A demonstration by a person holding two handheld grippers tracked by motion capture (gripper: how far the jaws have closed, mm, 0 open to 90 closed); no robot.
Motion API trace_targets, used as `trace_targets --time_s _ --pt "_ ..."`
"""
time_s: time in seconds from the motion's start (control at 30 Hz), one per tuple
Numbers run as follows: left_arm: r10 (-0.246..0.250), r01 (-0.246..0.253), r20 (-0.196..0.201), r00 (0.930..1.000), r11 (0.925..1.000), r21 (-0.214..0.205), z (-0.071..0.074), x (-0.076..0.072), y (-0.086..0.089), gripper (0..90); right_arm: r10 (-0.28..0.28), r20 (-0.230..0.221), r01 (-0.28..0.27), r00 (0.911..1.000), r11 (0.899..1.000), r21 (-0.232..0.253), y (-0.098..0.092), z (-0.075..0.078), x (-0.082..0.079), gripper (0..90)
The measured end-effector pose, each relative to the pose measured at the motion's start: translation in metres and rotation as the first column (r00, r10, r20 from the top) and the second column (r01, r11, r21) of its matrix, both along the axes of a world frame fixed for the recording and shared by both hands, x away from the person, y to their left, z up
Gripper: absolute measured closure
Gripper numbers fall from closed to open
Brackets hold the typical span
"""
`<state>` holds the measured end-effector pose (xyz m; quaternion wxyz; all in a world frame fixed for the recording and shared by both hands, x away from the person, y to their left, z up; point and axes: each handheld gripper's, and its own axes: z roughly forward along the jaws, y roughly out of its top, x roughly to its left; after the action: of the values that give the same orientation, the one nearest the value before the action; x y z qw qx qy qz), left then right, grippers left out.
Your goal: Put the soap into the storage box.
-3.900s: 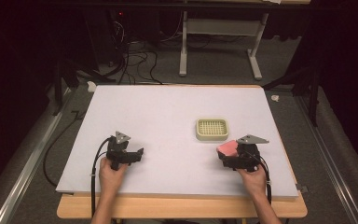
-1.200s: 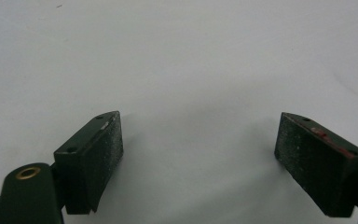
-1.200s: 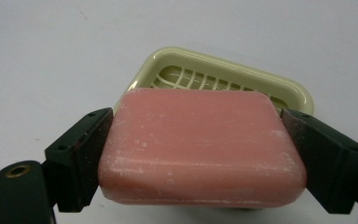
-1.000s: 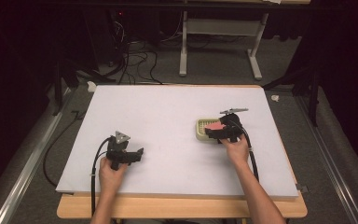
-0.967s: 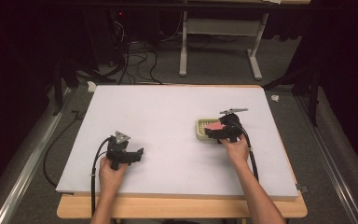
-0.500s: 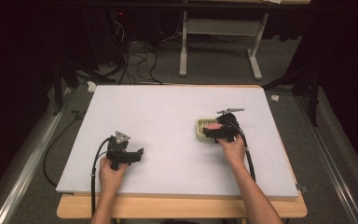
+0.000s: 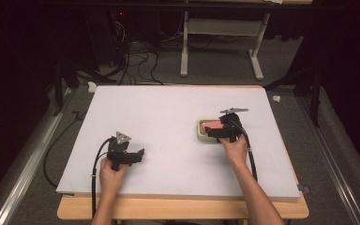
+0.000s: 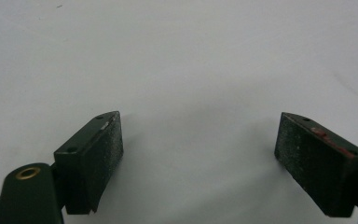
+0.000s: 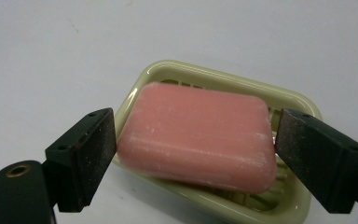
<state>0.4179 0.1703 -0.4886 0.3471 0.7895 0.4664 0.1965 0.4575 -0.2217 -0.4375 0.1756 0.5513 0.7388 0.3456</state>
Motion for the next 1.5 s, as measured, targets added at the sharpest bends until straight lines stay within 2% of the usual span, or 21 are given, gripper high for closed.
trace_targets --time_s 0.1,0.23,0.33,0.53,1.1,1.5 --pt "-0.001 0.001 -0.001 1.0000 1.0000 0.001 0.000 0.000 0.000 15.8 -0.002 -0.003 0.002 1.0000 1.000 0.001 -0.002 0.000 0.000 14.8" --pt "-0.001 0.001 0.000 1.0000 1.0000 0.002 0.000 0.000 0.000 15.8 -0.001 0.016 0.001 0.9999 1.000 0.004 -0.002 0.003 -0.003 15.6" --pt "-0.001 0.001 0.000 1.0000 1.0000 0.002 0.000 0.000 0.000 15.8 0.017 0.062 -0.018 0.9979 1.000 0.009 -0.001 0.010 -0.009 17.6" --pt "0.000 0.000 0.000 1.0000 1.0000 0.000 0.000 0.000 0.000 15.8 0.024 0.095 -0.025 0.9952 1.000 0.009 -0.003 0.017 -0.015 18.8" --pt "0.000 0.000 -0.001 1.0000 1.0000 0.000 0.000 0.000 0.000 15.8 0.032 0.119 -0.033 0.9923 0.999 0.010 -0.012 0.025 -0.025 20.0" --pt "0.001 -0.001 0.004 1.0000 1.0000 0.002 0.000 0.000 0.000 15.8 0.026 0.143 -0.032 0.9894 0.999 0.036 -0.020 0.029 -0.035 21.0"
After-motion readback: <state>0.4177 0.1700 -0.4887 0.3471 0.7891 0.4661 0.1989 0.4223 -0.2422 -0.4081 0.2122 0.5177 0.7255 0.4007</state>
